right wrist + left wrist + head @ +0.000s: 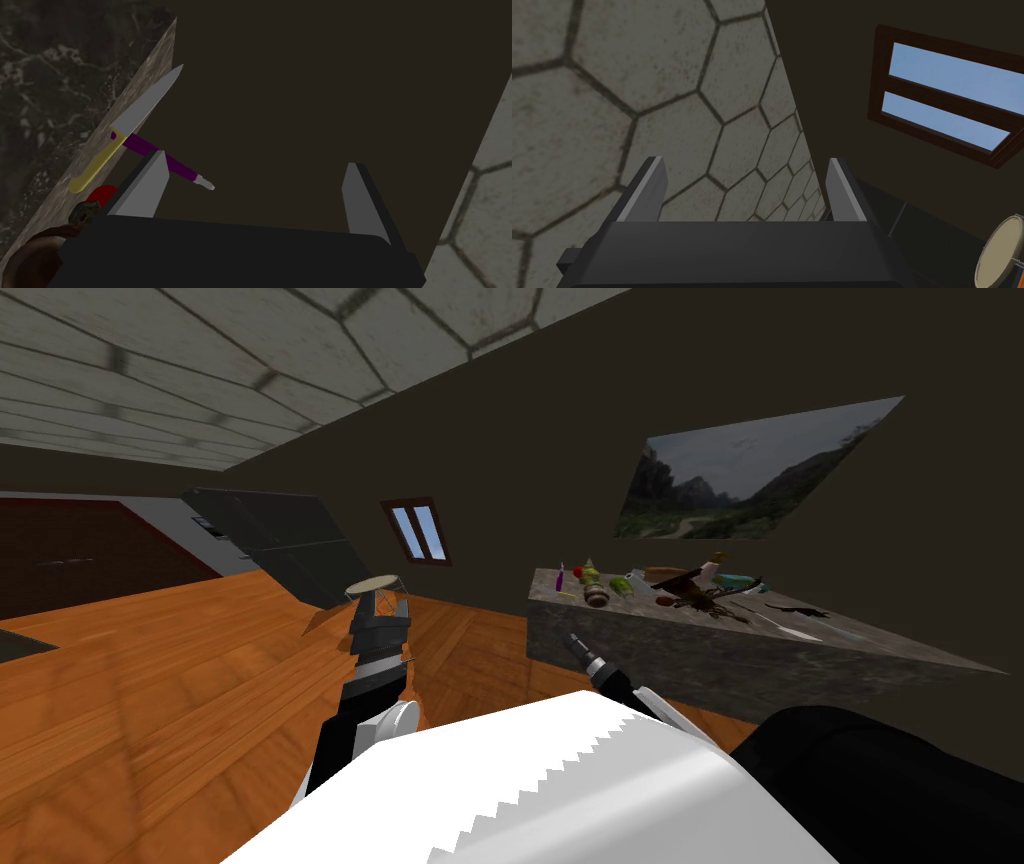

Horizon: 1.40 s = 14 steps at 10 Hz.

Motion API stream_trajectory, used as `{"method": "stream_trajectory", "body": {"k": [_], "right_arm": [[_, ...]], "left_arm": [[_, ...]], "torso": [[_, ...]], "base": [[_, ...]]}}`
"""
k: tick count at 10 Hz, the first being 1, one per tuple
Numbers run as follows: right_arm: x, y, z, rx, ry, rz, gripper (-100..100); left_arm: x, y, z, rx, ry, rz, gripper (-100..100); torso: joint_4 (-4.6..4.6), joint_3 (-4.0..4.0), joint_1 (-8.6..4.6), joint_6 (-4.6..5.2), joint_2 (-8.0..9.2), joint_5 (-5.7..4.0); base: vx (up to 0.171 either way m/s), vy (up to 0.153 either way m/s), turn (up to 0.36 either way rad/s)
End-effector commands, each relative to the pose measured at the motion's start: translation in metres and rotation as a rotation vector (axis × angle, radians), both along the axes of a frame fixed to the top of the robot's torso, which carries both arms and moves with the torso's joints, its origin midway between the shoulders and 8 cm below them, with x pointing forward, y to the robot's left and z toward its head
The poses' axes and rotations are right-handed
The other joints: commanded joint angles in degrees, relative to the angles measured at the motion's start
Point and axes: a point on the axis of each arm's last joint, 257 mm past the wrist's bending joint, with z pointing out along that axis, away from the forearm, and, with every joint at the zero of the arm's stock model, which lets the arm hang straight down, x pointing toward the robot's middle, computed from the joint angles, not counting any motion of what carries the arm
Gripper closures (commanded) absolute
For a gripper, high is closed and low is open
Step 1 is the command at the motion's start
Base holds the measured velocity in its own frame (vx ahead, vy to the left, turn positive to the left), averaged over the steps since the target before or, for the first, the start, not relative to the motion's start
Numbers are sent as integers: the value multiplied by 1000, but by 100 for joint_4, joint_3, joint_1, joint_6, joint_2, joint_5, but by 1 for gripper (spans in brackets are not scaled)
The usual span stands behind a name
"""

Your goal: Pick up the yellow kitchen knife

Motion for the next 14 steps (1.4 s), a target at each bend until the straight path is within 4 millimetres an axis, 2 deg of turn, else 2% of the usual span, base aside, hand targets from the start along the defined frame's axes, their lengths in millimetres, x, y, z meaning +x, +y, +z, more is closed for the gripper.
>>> {"method": "stream_trajectory", "body": {"k": [1, 2, 3, 4, 5, 6, 7, 8, 9, 10, 11, 12, 13, 14], "right_arm": [[-3, -3, -9, -42, 20, 15, -100], [-7, -10, -27, -108, 55, 32, -100], [-8, -11, -27, -116, 57, 37, -100], [-12, -19, -44, -182, 90, 53, -100], [-13, -21, -44, -194, 92, 60, -100], [-17, -31, -60, -264, 124, 78, -100], [-18, -32, -61, -275, 126, 85, -100], [-23, -44, -76, -346, 155, 102, -100], [-23, -46, -76, -360, 158, 110, -100], [-28, -59, -91, -434, 186, 129, -100], [-28, -62, -90, -447, 188, 137, -100], [-33, -76, -104, -518, 214, 154, -100], [-34, -79, -103, -536, 217, 164, -100], [-39, -95, -115, -612, 242, 183, -100]], "left_arm": [[0, 0, 0, 0, 0, 0, 0], [0, 0, 0, 0, 0, 0, 0], [0, 0, 0, 0, 0, 0, 0], [0, 0, 0, 0, 0, 0, 0], [0, 0, 0, 0, 0, 0, 0], [0, 0, 0, 0, 0, 0, 0], [0, 0, 0, 0, 0, 0, 0], [0, 0, 0, 0, 0, 0, 0], [0, 0, 0, 0, 0, 0, 0], [0, 0, 0, 0, 0, 0, 0], [0, 0, 0, 0, 0, 0, 0], [0, 0, 0, 0, 0, 0, 0], [0, 0, 0, 0, 0, 0, 0], [0, 0, 0, 0, 0, 0, 0]], "torso": [[0, 0, 0, 0, 0, 0], [0, 1, 1, 1, 2, 0], [0, 1, 8, 0, 2, 1], [0, -1, 5, 2, -2, 2], [-1, -2, 17, 0, -4, 3], [-2, -5, 6, 1, -9, 3], [-4, -10, 5, 0, -18, 1], [-4, -9, -4, 1, -16, 1], [-4, -10, 3, 0, -17, 1], [-3, -8, -3, 2, -13, 1], [-3, -10, 0, 0, -18, 0], [-4, -11, -7, 2, -19, 0], [-6, -16, -10, 0, -29, -1], [-6, -15, -15, 2, -25, -2]], "base": [[-10, 111, 34], [-14, 136, 63], [7, 121, 30], [10, 158, 76], [27, 120, 22], [51, 121, 75], [37, 99, 25], [39, 122, 60], [28, 102, 33], [46, 111, 67], [53, 90, 31], [79, 85, 67], [63, 72, 32], [74, 96, 70]]}}
